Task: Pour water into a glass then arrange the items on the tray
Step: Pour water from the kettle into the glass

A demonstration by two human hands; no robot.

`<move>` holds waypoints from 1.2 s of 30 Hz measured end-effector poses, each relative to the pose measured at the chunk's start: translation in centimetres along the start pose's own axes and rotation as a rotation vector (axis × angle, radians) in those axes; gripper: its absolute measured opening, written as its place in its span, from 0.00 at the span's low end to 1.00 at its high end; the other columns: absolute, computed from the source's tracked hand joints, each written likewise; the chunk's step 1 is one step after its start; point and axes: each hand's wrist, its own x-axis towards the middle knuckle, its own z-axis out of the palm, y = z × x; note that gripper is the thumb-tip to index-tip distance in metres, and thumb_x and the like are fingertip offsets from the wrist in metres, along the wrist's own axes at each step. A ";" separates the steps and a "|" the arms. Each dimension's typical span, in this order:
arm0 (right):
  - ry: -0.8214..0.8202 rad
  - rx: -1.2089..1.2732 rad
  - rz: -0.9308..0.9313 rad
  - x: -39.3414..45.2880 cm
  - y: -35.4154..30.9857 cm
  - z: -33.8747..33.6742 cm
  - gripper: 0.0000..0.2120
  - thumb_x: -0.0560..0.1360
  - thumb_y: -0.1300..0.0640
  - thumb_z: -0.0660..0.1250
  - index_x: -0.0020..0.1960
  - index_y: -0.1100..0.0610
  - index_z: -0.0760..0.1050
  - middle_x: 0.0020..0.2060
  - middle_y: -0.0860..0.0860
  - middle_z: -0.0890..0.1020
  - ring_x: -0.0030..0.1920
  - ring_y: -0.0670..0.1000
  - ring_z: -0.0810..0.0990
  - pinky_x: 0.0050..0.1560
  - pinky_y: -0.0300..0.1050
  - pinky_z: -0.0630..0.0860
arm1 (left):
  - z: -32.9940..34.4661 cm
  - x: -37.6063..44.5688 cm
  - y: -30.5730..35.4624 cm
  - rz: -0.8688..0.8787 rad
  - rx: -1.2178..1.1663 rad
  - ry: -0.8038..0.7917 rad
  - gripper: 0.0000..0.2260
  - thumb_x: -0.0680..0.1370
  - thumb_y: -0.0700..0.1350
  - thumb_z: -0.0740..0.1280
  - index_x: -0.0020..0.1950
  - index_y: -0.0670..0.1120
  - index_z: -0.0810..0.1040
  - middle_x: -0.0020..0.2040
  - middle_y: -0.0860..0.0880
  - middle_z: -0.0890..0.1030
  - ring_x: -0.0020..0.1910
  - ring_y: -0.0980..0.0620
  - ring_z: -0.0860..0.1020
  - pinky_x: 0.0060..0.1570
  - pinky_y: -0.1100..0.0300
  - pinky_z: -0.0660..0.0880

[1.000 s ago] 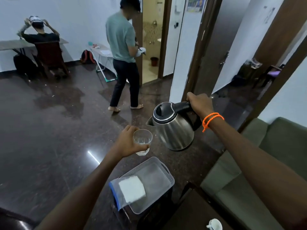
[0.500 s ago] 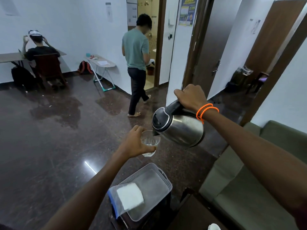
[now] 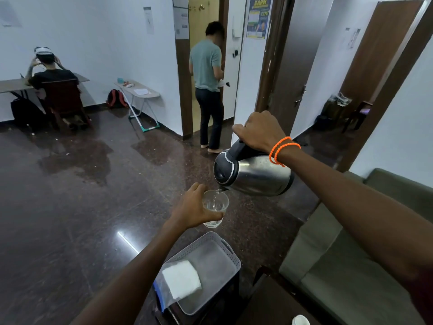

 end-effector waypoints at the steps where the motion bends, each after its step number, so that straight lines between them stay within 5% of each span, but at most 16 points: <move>1: 0.001 0.001 -0.011 0.0 -0.1 0.0 0.26 0.69 0.44 0.60 0.19 0.58 0.61 0.15 0.49 0.65 0.19 0.50 0.64 0.27 0.39 0.58 | 0.1 -0.1 0.0 -0.003 -0.004 -0.002 0.37 0.59 0.66 0.79 0.61 0.49 0.77 0.55 0.52 0.76 0.51 0.52 0.77 0.53 0.51 0.80; 20: 0.008 -0.010 -0.051 0.2 -0.5 -1.6 0.27 0.71 0.44 0.63 0.18 0.55 0.63 0.15 0.47 0.67 0.19 0.47 0.65 0.26 0.38 0.58 | 1.0 -2.5 -1.2 -0.043 -0.028 -0.022 0.36 0.58 0.66 0.78 0.61 0.50 0.76 0.55 0.54 0.75 0.51 0.55 0.75 0.48 0.63 0.72; 36: 0.004 0.004 -0.063 0.2 -1.4 -2.8 0.27 0.74 0.46 0.65 0.19 0.52 0.64 0.16 0.47 0.66 0.19 0.46 0.64 0.27 0.37 0.59 | 1.5 -3.7 -2.6 -0.062 -0.028 -0.026 0.32 0.59 0.62 0.80 0.58 0.49 0.77 0.53 0.53 0.75 0.51 0.54 0.75 0.49 0.60 0.75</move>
